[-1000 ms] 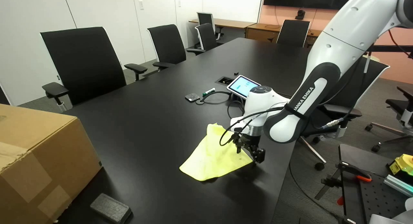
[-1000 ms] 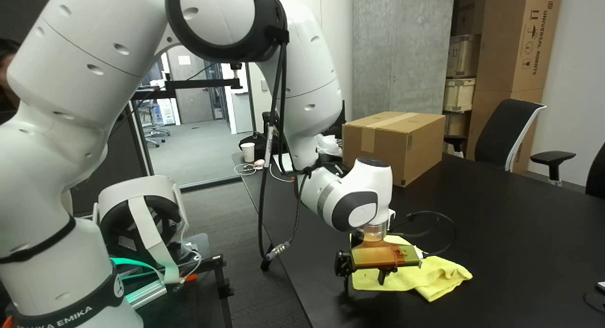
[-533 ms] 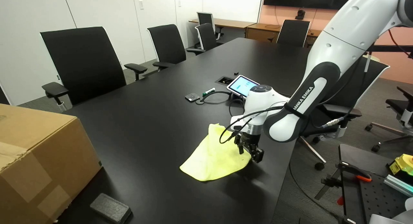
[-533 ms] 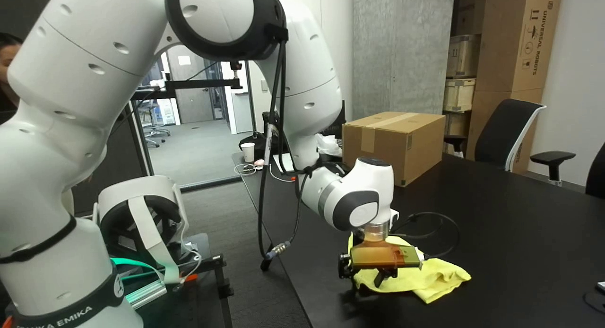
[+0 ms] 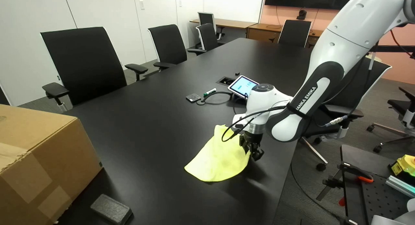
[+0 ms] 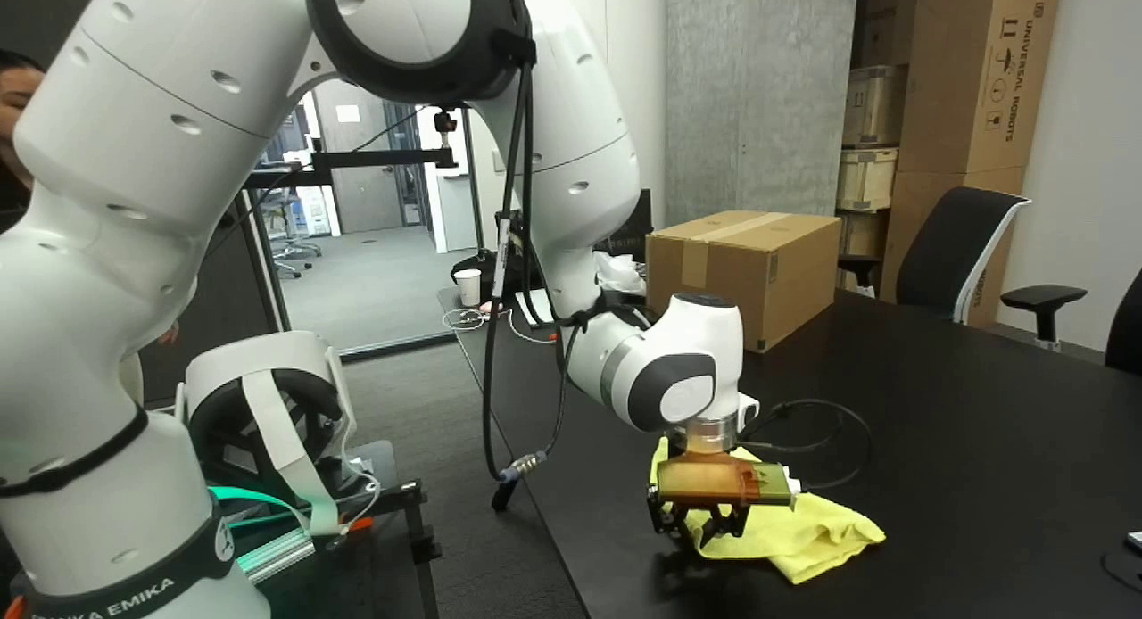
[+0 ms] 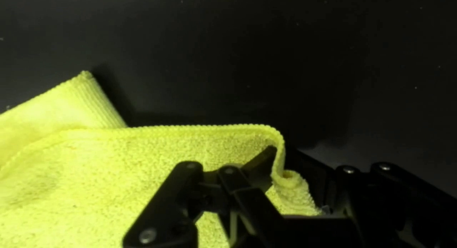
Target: Fold the towel in half
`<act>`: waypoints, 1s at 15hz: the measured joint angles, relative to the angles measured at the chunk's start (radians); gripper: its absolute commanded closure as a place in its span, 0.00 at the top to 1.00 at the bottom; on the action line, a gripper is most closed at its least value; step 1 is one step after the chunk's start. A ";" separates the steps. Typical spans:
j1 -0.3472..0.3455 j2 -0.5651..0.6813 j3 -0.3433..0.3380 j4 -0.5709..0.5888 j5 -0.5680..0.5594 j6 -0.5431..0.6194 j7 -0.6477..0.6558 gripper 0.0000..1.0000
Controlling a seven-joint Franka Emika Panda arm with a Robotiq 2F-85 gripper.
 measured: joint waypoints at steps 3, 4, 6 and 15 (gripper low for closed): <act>0.013 -0.024 -0.015 -0.007 0.000 -0.053 0.017 0.08; 0.017 -0.036 -0.016 -0.008 0.000 -0.085 0.022 0.08; 0.023 -0.064 -0.016 -0.008 0.000 -0.164 0.029 0.07; 0.080 -0.126 -0.014 0.056 0.000 -0.310 0.072 0.05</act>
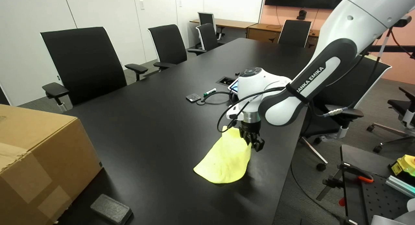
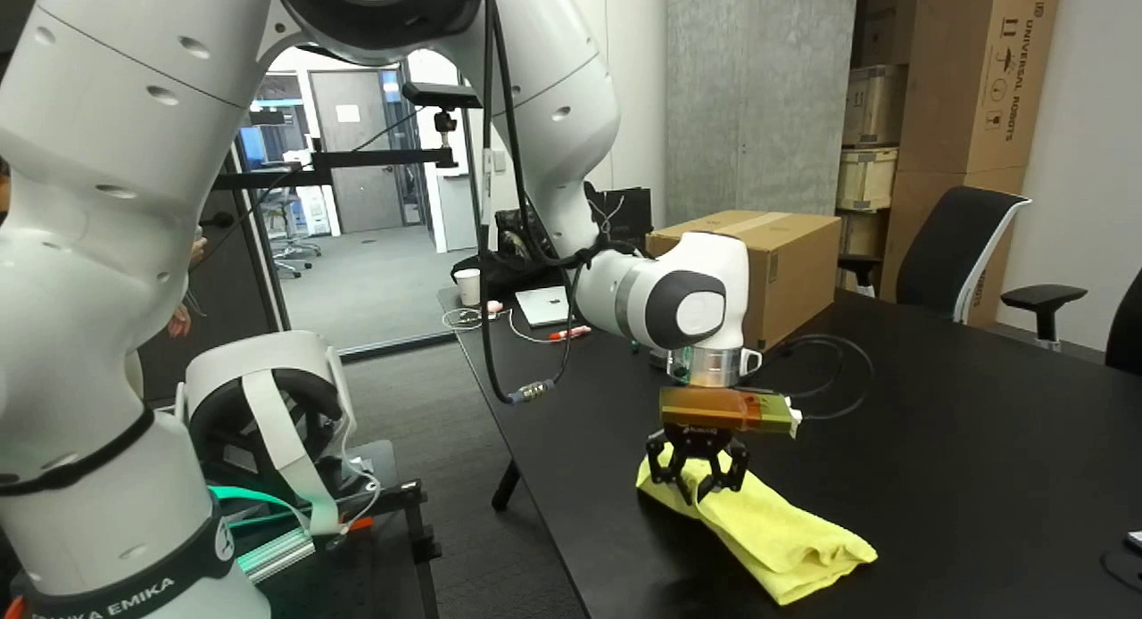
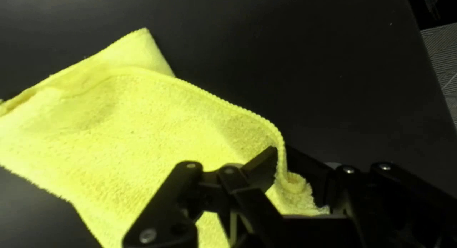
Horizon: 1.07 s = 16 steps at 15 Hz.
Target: Fold the towel in half
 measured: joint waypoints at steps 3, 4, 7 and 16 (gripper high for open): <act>0.023 0.005 0.012 0.062 0.015 0.000 0.025 0.05; 0.031 0.010 0.015 0.085 0.022 0.000 0.036 0.05; 0.063 0.043 0.019 0.165 0.036 0.001 0.086 0.05; 0.155 0.215 0.021 0.412 0.041 0.040 0.368 0.05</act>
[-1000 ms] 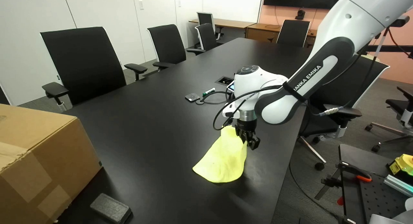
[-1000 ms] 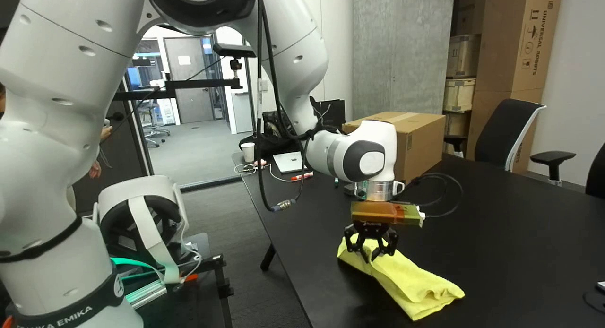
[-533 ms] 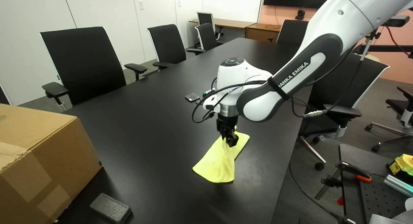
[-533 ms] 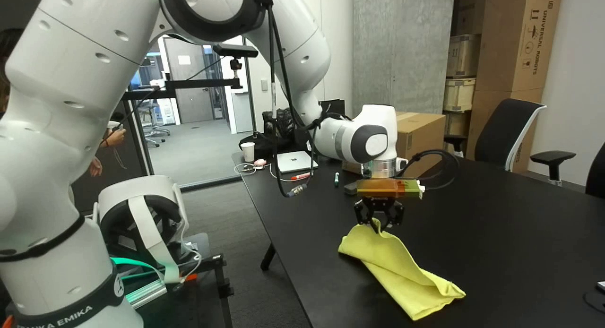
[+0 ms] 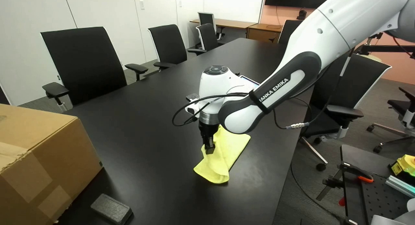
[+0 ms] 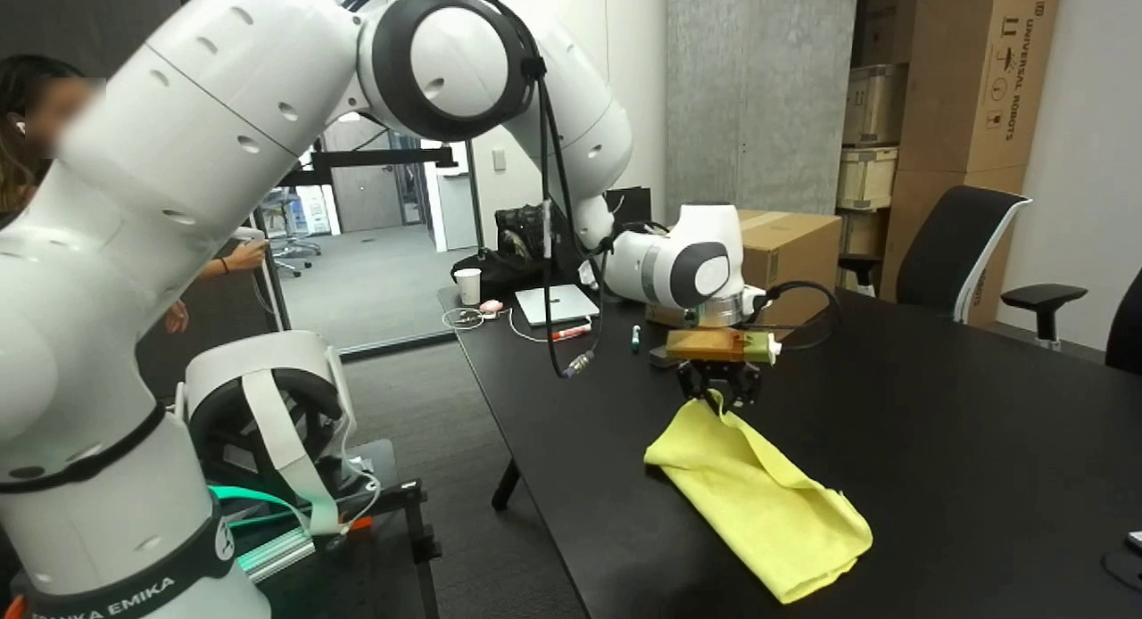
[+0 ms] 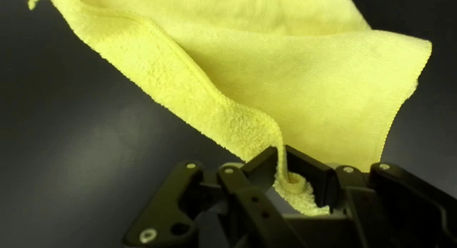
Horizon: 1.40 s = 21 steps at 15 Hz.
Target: Fold the towel in half
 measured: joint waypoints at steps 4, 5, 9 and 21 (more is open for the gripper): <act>0.006 0.064 -0.005 0.147 0.044 0.001 0.145 0.05; 0.007 0.077 -0.011 0.183 0.054 0.001 0.177 0.05; 0.020 0.136 -0.062 0.304 0.068 0.000 0.318 0.35; -0.052 0.127 -0.121 0.203 0.103 -0.007 0.394 1.00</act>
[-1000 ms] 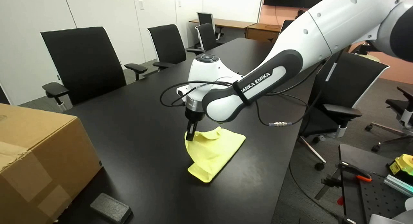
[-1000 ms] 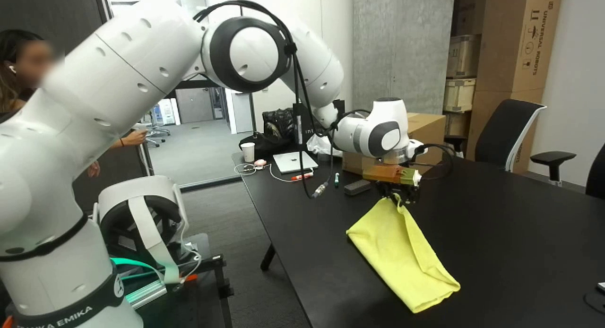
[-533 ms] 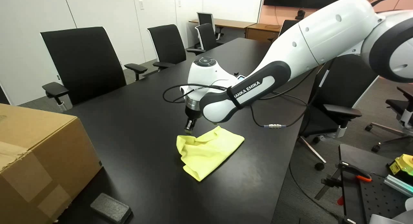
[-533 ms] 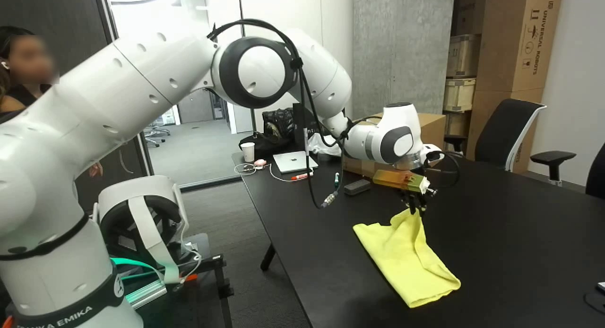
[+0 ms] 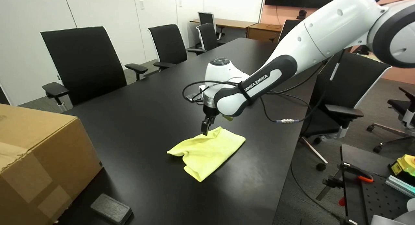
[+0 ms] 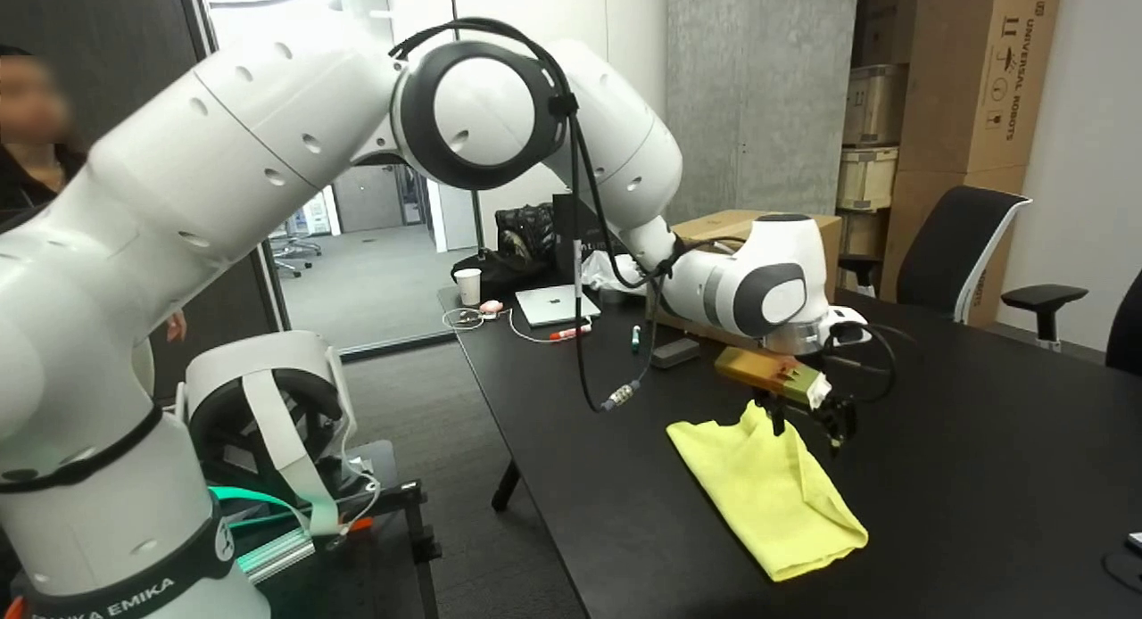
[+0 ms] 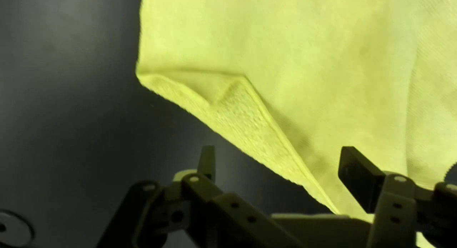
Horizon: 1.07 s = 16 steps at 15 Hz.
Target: Fold the towel in half
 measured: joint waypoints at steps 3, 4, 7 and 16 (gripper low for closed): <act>-0.079 -0.096 -0.001 -0.143 0.045 -0.016 0.000 1.00; -0.104 -0.134 -0.001 -0.192 0.062 -0.031 0.000 1.00; -0.168 -0.259 0.001 -0.344 0.124 -0.063 -0.009 1.00; -0.261 -0.708 -0.015 -0.729 0.281 -0.217 -0.131 1.00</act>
